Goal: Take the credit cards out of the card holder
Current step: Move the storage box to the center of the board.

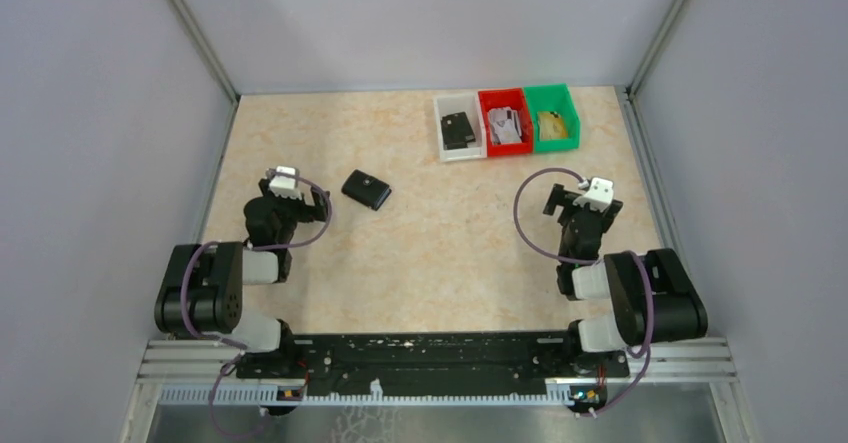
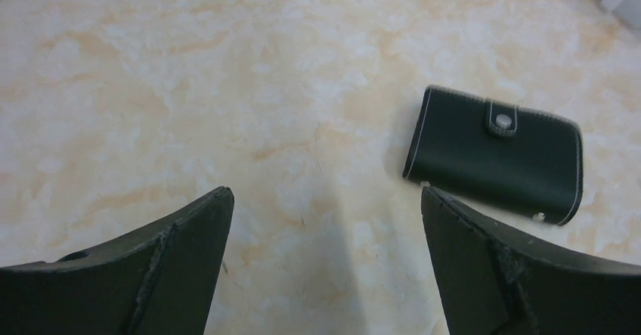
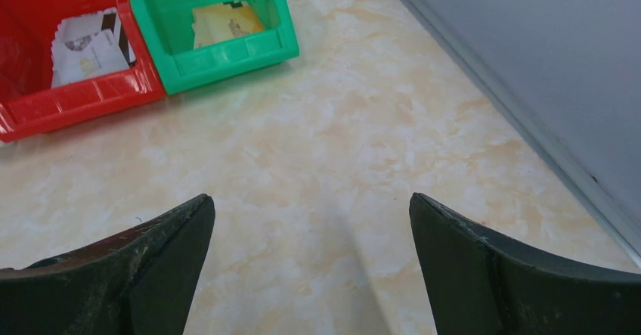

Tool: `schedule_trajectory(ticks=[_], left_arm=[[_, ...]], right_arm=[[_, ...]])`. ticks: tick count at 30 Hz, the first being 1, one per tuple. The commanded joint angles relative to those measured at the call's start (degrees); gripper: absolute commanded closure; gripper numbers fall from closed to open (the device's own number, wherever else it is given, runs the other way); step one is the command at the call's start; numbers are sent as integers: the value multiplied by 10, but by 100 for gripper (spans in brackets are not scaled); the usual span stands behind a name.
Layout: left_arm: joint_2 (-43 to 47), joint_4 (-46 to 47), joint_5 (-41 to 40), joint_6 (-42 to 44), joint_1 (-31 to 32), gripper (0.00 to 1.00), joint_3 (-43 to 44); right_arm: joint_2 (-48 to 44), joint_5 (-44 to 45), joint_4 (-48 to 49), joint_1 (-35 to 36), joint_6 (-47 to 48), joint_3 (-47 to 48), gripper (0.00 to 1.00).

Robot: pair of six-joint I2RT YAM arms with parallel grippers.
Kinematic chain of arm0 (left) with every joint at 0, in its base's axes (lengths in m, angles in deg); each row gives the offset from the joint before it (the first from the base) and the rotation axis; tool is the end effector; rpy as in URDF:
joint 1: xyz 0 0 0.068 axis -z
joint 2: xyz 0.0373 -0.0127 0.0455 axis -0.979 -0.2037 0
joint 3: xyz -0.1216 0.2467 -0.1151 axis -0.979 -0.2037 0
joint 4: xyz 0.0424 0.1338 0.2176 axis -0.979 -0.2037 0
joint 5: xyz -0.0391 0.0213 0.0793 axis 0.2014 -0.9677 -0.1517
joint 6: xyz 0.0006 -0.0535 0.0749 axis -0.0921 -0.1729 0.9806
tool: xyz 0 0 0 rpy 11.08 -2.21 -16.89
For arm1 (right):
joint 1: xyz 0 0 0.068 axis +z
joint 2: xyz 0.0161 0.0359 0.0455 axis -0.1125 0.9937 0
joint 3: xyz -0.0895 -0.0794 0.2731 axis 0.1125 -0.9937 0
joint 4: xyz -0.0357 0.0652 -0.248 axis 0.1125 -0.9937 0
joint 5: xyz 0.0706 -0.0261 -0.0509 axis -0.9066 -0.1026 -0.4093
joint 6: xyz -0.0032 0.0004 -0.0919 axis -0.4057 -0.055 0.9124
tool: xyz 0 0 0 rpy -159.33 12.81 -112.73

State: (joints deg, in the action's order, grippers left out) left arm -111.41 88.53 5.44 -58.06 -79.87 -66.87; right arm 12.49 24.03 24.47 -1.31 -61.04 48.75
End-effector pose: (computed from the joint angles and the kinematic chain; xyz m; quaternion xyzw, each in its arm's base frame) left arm 0.2923 -0.0098 0.1668 0.0879 0.7511 -0.0511 0.6523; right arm 0.2585 -0.0098 0.1714 0.1220 0.7252 -0.1049 0.6694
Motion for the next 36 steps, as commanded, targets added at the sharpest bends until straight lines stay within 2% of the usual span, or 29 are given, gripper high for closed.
schedule_trajectory(ticks=[1,4,7,10,14,17,19,22,27,36], left_arm=[[88,-196,26,18,-4,1,100],[105,-388,96,50,-22,1,192],[105,-470,133,47,-46,1,254],[90,-539,129,39,-53,1,318],[38,-629,180,60,-53,1,402],[-10,-660,208,38,-52,1,442],[-35,-677,219,29,-51,1,467],[-64,-691,231,20,-47,1,494],[-95,-696,232,22,-14,1,503],[-170,-700,253,-4,4,1,556]], right_arm=[[-98,48,-73,14,-7,15,1],[-168,74,-239,15,-46,68,1],[-214,82,-351,15,-92,121,1],[-223,5,-429,9,-98,196,1],[-178,-111,-528,-1,-182,327,1],[-119,-180,-540,-1,-180,398,1],[-71,-218,-546,2,-143,441,1],[9,-170,-601,15,-116,522,5],[145,-161,-659,17,-99,624,25],[274,-147,-677,22,-81,732,28]])
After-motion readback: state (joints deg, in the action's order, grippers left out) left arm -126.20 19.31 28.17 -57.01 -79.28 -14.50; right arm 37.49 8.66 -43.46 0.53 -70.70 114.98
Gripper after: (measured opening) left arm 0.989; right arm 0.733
